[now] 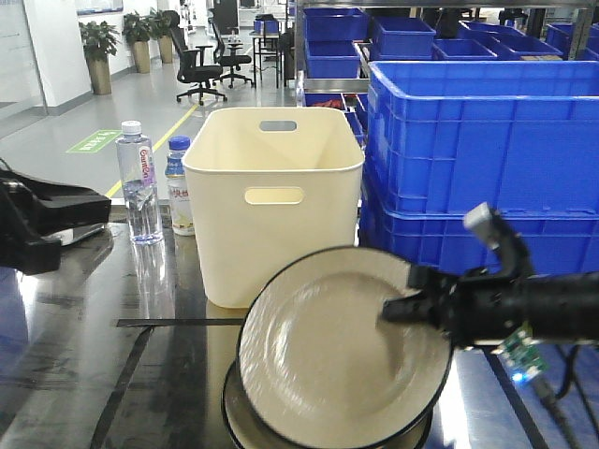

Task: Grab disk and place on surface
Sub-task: 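Lower the right gripper's plate onto the first plate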

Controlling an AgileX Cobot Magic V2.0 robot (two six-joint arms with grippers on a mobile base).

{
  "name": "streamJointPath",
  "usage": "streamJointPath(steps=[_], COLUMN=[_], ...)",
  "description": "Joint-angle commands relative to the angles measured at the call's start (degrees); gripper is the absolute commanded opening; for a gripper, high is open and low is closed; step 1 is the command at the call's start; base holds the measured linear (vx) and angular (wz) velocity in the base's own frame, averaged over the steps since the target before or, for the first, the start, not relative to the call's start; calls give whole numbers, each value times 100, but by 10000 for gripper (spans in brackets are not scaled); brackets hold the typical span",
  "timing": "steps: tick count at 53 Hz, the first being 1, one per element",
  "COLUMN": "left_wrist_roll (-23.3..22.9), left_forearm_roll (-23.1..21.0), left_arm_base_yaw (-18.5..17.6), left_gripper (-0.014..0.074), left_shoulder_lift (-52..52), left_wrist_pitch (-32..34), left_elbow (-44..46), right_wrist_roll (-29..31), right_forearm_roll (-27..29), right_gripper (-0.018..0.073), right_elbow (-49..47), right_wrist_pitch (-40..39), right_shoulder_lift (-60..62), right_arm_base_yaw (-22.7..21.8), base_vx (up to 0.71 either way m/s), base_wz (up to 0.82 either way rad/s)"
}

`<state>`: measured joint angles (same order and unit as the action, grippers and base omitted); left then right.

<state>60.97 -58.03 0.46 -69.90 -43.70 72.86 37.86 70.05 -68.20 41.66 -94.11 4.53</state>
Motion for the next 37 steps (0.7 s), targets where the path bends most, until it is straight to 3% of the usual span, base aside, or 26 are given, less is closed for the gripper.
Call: streamJointPath(steps=[1,11,17,25,31,37], left_wrist_roll=[-260,-852,-880,-880,-901,-1277], left_forearm_roll=[0,485,542,547,547,847], left_arm_base_yaw=[12,12,12,12,12,12], left_gripper=[-8,-8,-8,-8,-8,-6], left_shoulder_lift=[227,233,233,233,233,233], left_wrist_pitch=[175,76,16,-113,-179,-152], left_elbow=[189,189,189,189,189,189], right_wrist_roll=[58,525,1006,1419,1435,1435], right_forearm_roll=[394,-30,-343,-1117,-1661,-2004], right_gripper=[36,224,393,551,592,588], right_elbow=[-181,-181,-181,-193,-193,-193], right_wrist_pitch=[-119,-127,-335,-978,-1581,-1811], right_shoulder_lift=[67,-102,-81,-22,132,399], right_arm_base_yaw=[162,332,302,255,190,69], base_vx=[0,0,0,0,0,0], base_wz=[0,0,0,0,0,0])
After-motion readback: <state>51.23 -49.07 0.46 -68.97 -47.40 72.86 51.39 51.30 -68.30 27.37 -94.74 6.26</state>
